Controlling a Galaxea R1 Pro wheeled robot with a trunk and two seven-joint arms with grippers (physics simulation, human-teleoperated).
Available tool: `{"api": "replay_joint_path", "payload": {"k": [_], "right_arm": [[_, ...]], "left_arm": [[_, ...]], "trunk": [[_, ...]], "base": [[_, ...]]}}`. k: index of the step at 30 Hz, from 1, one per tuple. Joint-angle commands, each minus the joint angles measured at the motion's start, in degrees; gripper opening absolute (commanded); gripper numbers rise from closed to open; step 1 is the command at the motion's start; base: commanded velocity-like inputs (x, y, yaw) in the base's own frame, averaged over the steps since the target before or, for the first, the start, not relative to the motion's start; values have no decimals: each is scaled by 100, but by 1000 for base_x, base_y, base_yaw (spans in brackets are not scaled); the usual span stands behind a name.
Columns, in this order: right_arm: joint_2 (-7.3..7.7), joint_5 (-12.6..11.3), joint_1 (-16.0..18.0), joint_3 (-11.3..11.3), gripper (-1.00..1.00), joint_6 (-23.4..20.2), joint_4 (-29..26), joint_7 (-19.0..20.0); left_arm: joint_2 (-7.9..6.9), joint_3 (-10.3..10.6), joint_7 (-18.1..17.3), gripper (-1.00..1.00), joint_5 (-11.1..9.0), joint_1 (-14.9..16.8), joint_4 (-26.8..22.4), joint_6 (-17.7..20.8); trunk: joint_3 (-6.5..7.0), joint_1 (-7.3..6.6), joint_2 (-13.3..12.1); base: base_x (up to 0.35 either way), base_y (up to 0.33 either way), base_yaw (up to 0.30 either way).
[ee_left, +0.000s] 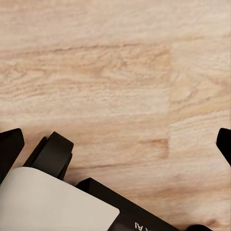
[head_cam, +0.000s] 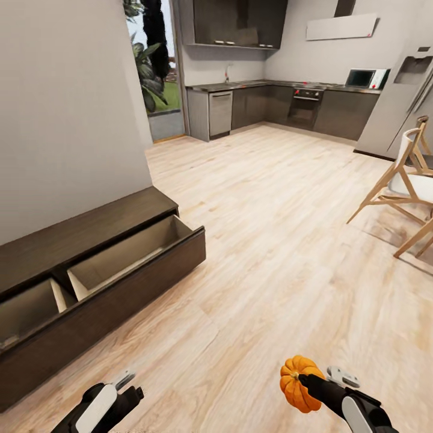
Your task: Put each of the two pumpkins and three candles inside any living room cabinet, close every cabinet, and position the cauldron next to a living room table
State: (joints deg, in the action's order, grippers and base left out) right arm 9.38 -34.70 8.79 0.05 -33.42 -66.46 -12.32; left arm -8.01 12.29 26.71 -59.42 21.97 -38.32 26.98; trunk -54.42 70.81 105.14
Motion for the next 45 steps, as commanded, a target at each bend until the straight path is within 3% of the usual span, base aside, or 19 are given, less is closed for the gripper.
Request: {"api": "replay_joint_path", "payload": {"k": [1,20,31,45], "right_arm": [[4,-10,0,-2,-100,2,0,2],[-20,-10,0,-8,-100,2,1,2],[-25,-10,0,-13,-100,2,-7,2],[-26,-10,0,-14,-100,2,-2,2]], "left_arm": [[0,0,0,100,1,0,0,0],[1,0,1,100,0,0,0,0],[1,1,2,100,0,0,0,-6],[1,-6,1,100,6,0,2,-16]], "trunk": [[0,0,0],[0,0,0],[0,0,0],[0,0,0]], "base": [[0,0,286],[-3,0,286],[-245,0,286],[-24,0,286]]}}
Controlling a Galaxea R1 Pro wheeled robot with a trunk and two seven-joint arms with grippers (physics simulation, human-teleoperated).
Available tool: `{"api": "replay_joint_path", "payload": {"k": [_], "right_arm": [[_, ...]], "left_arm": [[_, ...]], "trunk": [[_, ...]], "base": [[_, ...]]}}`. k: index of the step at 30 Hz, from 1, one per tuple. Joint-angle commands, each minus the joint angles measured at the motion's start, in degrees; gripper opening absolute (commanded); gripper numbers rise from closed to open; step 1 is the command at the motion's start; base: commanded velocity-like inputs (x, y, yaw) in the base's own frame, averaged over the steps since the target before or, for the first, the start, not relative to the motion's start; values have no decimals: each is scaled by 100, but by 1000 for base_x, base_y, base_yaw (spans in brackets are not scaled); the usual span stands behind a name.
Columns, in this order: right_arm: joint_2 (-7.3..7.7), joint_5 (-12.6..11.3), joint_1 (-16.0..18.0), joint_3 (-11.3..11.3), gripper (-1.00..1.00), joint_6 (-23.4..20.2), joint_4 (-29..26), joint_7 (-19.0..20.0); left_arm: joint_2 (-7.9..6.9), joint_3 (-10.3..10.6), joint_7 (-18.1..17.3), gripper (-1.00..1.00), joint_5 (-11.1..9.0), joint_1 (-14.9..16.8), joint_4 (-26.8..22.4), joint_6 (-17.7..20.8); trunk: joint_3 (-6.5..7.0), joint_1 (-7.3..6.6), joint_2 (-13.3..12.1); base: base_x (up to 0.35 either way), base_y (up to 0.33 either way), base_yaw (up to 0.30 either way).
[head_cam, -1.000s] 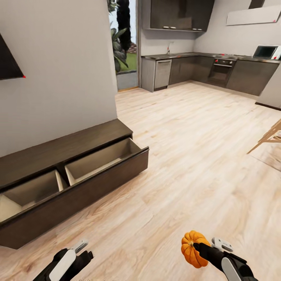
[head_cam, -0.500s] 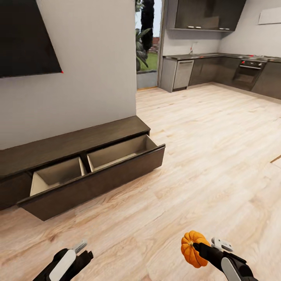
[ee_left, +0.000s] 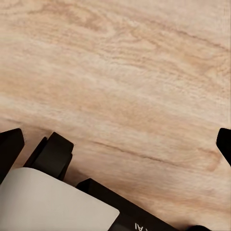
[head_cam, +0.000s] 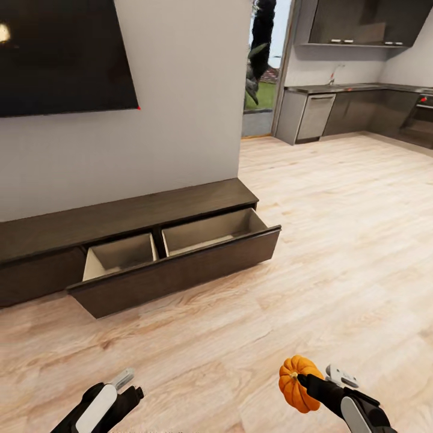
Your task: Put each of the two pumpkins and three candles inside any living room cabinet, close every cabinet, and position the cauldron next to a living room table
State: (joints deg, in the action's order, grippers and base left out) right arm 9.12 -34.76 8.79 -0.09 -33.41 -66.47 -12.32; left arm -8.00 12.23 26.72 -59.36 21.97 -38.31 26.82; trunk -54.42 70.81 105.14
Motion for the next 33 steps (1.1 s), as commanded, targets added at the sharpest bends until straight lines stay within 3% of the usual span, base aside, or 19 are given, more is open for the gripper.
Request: {"api": "replay_joint_path", "payload": {"k": [1,33], "right_arm": [[0,-5,0,0,-100,1,0,1],[-5,-5,0,0,-100,1,36,2]], "left_arm": [[0,1,2,100,-1,0,0,0],[38,8,1,100,-12,0,36,-98]], "trunk": [[0,0,0],[0,0,0]], "base": [[0,0,286],[0,0,286]]}}
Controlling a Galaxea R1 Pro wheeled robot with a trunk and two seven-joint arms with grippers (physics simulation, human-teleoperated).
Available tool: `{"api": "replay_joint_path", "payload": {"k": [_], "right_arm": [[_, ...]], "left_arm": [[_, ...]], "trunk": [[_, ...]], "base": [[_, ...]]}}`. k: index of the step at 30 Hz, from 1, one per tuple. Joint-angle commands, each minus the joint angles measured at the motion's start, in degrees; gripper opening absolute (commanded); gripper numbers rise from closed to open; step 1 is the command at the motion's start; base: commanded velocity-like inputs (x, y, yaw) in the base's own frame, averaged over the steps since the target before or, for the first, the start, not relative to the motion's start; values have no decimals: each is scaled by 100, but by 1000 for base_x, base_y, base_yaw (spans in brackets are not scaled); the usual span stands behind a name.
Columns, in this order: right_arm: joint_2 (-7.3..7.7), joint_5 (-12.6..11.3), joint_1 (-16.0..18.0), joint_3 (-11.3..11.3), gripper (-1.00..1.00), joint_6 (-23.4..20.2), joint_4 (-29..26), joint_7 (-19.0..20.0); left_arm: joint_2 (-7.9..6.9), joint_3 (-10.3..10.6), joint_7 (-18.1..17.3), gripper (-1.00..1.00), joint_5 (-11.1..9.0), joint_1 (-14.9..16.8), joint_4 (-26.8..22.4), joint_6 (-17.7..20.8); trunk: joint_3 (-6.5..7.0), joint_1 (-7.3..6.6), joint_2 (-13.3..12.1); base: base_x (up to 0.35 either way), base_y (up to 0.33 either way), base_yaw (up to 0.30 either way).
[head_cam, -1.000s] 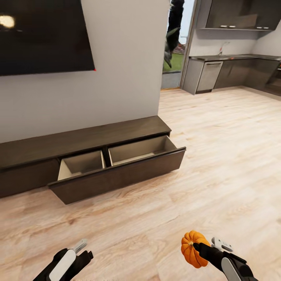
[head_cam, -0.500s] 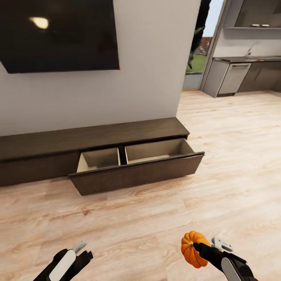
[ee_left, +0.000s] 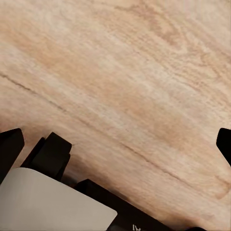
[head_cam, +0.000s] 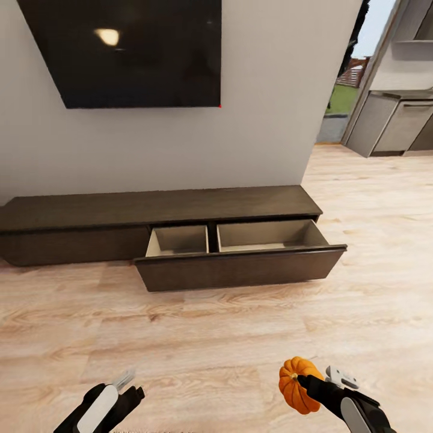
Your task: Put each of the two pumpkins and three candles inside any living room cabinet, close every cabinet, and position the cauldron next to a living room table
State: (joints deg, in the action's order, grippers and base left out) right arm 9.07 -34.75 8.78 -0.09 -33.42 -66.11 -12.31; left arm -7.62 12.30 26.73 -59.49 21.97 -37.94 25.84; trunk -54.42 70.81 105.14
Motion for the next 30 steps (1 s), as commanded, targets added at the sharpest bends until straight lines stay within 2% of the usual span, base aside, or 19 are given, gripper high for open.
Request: {"api": "replay_joint_path", "payload": {"k": [1,30], "right_arm": [[-1,-5,0,0,-100,2,0,1],[0,-5,0,0,-100,2,54,1]], "left_arm": [[3,0,1,100,0,0,1,0],[30,0,2,100,-1,0,6,0]], "trunk": [[0,0,0],[0,0,0]], "base": [[0,0,286],[0,0,286]]}}
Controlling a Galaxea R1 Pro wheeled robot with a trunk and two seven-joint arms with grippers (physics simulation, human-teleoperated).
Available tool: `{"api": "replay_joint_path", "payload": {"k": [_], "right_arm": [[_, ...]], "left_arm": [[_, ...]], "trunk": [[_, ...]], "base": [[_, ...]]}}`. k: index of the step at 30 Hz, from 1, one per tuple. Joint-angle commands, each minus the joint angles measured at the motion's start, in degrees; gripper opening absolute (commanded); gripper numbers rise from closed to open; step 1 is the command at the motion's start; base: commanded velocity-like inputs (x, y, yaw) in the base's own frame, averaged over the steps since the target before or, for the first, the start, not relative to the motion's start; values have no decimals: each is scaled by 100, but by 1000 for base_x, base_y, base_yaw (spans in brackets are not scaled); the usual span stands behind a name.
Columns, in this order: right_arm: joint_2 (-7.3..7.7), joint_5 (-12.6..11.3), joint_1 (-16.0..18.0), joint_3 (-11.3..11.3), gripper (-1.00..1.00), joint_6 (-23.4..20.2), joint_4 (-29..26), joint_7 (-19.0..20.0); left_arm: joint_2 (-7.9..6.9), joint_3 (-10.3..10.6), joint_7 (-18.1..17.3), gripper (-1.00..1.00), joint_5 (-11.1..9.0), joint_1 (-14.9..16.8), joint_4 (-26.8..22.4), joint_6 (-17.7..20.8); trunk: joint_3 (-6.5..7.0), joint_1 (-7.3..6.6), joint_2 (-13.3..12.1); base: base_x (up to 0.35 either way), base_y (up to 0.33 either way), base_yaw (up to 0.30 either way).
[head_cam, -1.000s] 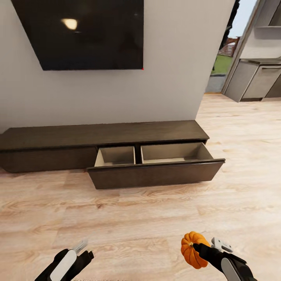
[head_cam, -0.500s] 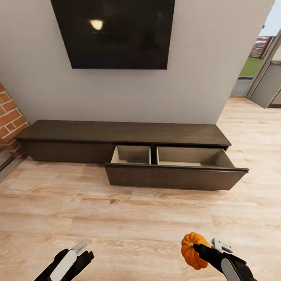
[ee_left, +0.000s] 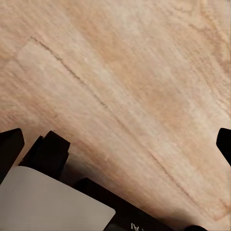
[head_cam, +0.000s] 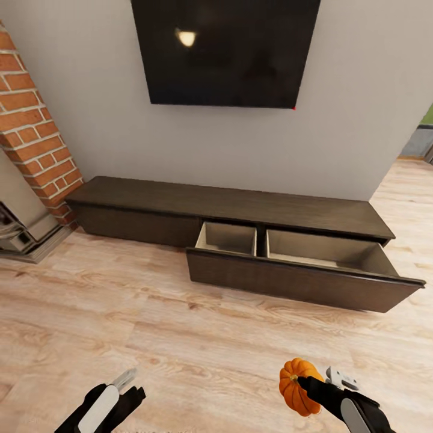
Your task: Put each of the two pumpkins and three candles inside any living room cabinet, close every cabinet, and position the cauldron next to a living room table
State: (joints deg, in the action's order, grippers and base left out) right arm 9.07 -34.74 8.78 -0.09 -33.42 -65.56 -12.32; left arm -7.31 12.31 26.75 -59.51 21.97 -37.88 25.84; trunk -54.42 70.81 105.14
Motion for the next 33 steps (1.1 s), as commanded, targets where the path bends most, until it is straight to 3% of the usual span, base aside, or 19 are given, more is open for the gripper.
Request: {"api": "replay_joint_path", "payload": {"k": [1,33], "right_arm": [[-1,-7,1,0,-100,3,-1,1],[-8,-7,1,-8,-100,3,88,1]], "left_arm": [[4,0,-1,100,1,0,0,0],[20,0,-2,100,-1,0,88,-113]], "trunk": [[0,0,0],[0,0,0]], "base": [[0,0,286],[0,0,286]]}}
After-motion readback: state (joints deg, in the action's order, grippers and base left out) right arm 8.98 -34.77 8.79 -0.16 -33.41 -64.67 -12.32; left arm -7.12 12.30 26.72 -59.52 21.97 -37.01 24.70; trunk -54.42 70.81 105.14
